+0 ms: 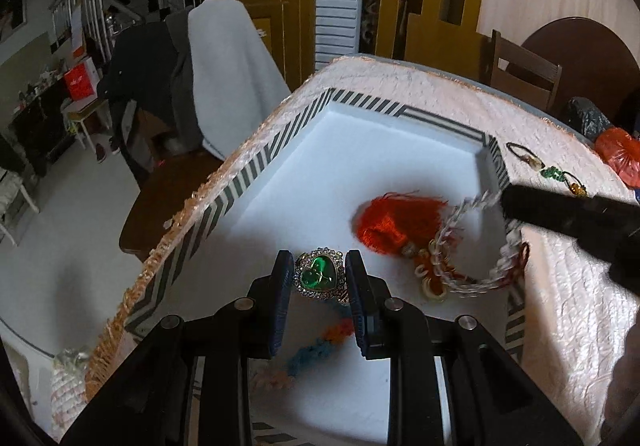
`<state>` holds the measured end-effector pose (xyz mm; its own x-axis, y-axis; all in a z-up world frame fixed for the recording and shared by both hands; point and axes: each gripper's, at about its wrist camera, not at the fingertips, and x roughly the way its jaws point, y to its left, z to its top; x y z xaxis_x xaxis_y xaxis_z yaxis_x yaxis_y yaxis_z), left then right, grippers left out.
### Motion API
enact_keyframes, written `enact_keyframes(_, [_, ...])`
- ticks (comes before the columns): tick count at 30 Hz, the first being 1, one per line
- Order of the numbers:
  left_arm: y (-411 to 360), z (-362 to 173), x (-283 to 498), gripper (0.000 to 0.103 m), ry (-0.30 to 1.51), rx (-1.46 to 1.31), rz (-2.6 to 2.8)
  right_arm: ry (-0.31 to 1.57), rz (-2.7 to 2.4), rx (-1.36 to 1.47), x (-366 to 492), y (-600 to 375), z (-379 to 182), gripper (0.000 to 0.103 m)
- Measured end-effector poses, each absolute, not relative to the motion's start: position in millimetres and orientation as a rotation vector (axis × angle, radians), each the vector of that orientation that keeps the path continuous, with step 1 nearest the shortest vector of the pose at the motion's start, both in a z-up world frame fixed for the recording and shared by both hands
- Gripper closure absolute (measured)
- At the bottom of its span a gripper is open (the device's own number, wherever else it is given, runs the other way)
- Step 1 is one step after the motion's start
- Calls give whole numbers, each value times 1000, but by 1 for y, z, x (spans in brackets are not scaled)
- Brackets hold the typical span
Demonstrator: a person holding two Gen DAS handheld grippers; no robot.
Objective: Organize jewelry
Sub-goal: 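Carry pendant and clear bracelet over the white tray and open both grippers, then grasp the amber bead bracelet with the right gripper while the left reaches the green bead strand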
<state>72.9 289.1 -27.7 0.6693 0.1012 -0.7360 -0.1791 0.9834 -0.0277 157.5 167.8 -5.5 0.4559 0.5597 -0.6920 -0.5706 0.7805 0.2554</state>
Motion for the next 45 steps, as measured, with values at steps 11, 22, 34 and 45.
enact_keyframes(11, [282, -32, 68, 78, 834, -81, 169, 952, 598, -125, 172, 167, -63, 87])
enact_keyframes(22, [265, -10, 79, 73, 802, -55, 187, 864, 553, -55, 168, 115, -32, 57])
enact_keyframes(34, [128, -10, 109, 73, 778, -13, -81, 878, 206, -7, 188, -61, -53, 55])
enact_keyframes(45, [67, -61, 132, 73, 887, 11, -174, 881, 90, 73, 242, -148, -73, 64])
